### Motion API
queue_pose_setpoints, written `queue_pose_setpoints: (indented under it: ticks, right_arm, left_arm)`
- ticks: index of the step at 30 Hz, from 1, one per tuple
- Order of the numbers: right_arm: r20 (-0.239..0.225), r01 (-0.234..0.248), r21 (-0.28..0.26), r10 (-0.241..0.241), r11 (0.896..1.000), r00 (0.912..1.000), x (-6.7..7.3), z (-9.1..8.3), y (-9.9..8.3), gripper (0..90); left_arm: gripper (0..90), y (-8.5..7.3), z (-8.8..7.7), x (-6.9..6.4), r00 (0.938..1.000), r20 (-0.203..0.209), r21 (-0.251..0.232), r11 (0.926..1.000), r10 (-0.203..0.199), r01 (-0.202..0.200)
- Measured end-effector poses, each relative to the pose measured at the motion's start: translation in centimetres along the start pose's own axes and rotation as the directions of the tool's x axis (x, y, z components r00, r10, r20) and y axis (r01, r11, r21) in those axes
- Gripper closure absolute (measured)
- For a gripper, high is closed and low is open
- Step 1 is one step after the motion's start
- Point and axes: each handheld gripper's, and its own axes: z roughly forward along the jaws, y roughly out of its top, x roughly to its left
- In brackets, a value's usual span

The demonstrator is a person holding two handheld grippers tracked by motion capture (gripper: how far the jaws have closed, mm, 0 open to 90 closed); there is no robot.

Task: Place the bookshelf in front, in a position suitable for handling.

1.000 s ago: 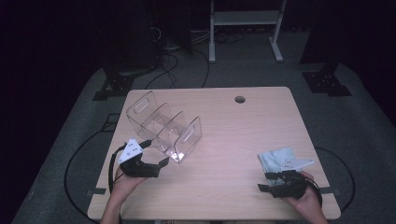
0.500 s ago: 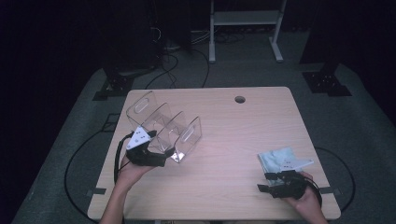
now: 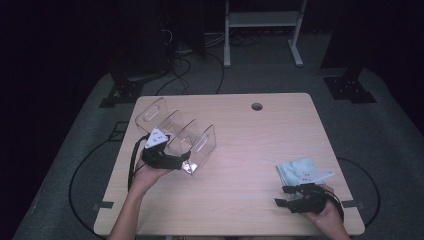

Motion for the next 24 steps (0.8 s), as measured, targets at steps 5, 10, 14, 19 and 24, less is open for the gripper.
queue_pose_setpoints:
  ticks: [5, 10, 14, 19, 24]
  right_arm:
    - [0.002, 0.003, -0.001, -0.003, 1.0, 1.0, 0.0, 0.0, 0.0, 33.8]
    - [0.002, 0.004, -0.002, -0.004, 1.0, 1.0, 0.1, 0.1, 0.0, 33.8]
    - [0.001, 0.005, -0.001, -0.005, 1.0, 1.0, 0.1, 0.1, 0.0, 33.8]
    - [0.0, 0.005, -0.003, -0.005, 1.0, 1.0, 0.1, 0.0, 0.0, 33.8]
    - [0.003, 0.006, -0.003, -0.006, 1.0, 1.0, 0.1, 0.0, 0.0, 33.8]
  left_arm:
    - [0.0, -0.2, 0.6, 0.0, 0.9999, 0.007, 0.033, 0.9994, 0.014, -0.014]
    - [5.4, -0.2, 0.9, -0.2, 0.9995, 0.004, 0.042, 0.9986, 0.031, -0.031]
    - [5.8, -0.1, 0.9, -0.4, 0.9994, -0.004, 0.045, 0.9984, 0.034, -0.034]
    - [6.3, -0.1, 0.9, -0.6, 0.9994, -0.017, 0.05, 0.9983, 0.031, -0.03]
    - [6.4, 0.0, 0.9, -1.1, 0.9993, -0.019, 0.055, 0.998, 0.031, -0.03]
